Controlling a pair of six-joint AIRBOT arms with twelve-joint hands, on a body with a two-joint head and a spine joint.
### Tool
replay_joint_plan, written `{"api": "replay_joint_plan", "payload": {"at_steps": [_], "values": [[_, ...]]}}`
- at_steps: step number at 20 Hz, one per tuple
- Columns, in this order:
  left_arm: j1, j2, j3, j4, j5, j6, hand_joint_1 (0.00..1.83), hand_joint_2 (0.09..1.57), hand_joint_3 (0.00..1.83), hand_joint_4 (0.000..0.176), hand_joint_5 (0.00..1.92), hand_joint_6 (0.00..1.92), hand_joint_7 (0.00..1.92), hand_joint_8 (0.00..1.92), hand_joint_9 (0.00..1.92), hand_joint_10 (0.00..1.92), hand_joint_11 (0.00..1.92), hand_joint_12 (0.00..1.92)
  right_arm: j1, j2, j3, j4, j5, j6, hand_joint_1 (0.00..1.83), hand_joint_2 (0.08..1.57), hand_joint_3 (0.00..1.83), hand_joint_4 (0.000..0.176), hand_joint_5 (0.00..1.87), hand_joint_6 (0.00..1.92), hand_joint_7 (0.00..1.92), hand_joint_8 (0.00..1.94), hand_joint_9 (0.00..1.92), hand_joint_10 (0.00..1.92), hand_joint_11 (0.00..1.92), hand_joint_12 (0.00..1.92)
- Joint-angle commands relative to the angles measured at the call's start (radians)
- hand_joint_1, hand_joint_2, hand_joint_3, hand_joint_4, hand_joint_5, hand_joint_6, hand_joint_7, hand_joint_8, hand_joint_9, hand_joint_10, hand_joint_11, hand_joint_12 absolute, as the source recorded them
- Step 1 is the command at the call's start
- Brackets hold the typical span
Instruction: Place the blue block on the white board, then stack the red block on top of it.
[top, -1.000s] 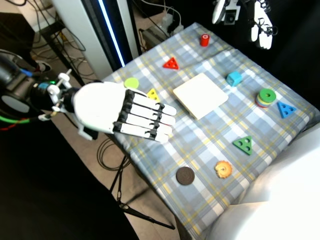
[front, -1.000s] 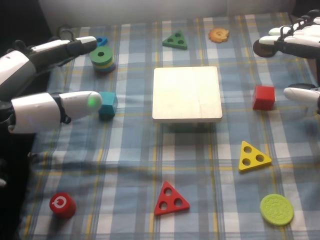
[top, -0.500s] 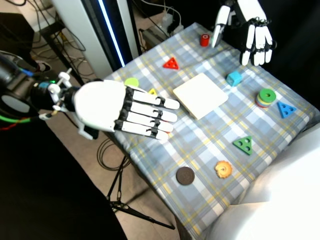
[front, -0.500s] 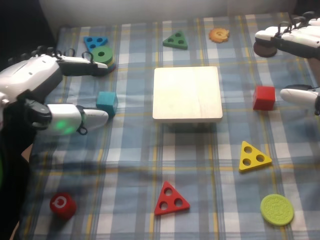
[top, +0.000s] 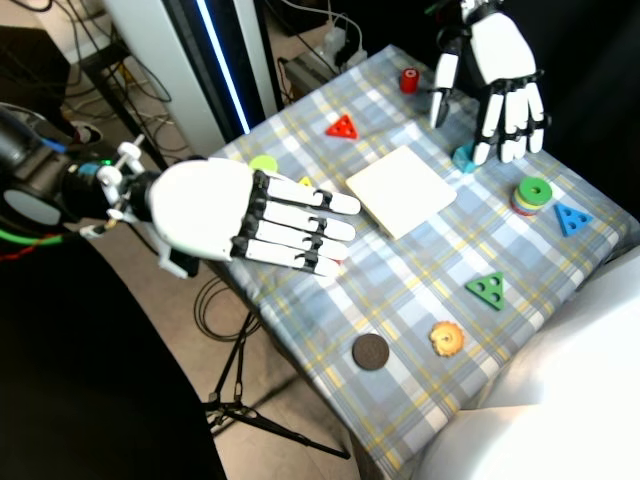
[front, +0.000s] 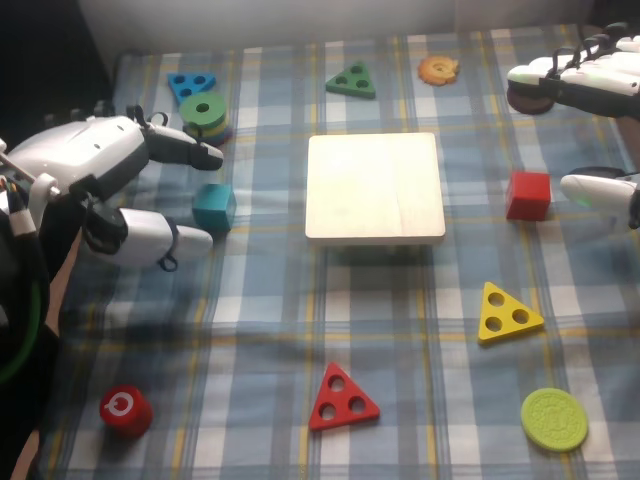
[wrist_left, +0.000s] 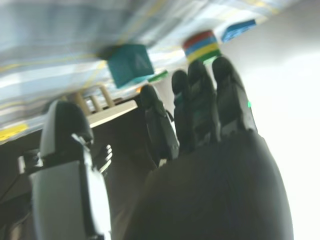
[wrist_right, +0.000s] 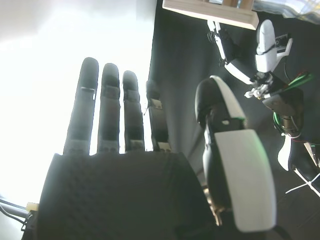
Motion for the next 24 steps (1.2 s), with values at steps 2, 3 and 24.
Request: {"api": "replay_joint_plan", "payload": {"at_steps": [2,3,24], "values": [[-0.027,-0.023,0.009,0.007,-0.073,0.060,0.89,1.02,0.00,0.134,0.62,0.01,0.42,0.01,0.34,0.01,0.09,0.25,0.015,-0.002,0.001,0.022,0.121,0.007,0.49,1.31,0.00,0.045,0.28,0.01,0.34,0.00,0.35,0.00,0.19,0.43],[-0.035,-0.031,0.014,-0.001,-0.065,0.091,0.89,1.02,0.00,0.133,0.62,0.01,0.41,0.01,0.33,0.01,0.08,0.25,0.015,-0.002,0.001,0.022,0.121,0.007,0.49,1.31,0.00,0.046,0.28,0.01,0.34,0.00,0.34,0.00,0.18,0.43],[-0.079,-0.094,0.109,-0.080,0.023,0.158,0.97,1.04,0.00,0.087,0.85,0.01,0.57,0.01,0.45,0.01,0.15,0.26,0.013,-0.006,0.003,0.021,0.120,0.007,0.46,1.37,0.01,0.020,0.32,0.00,0.36,0.00,0.38,0.01,0.24,0.42]]}}
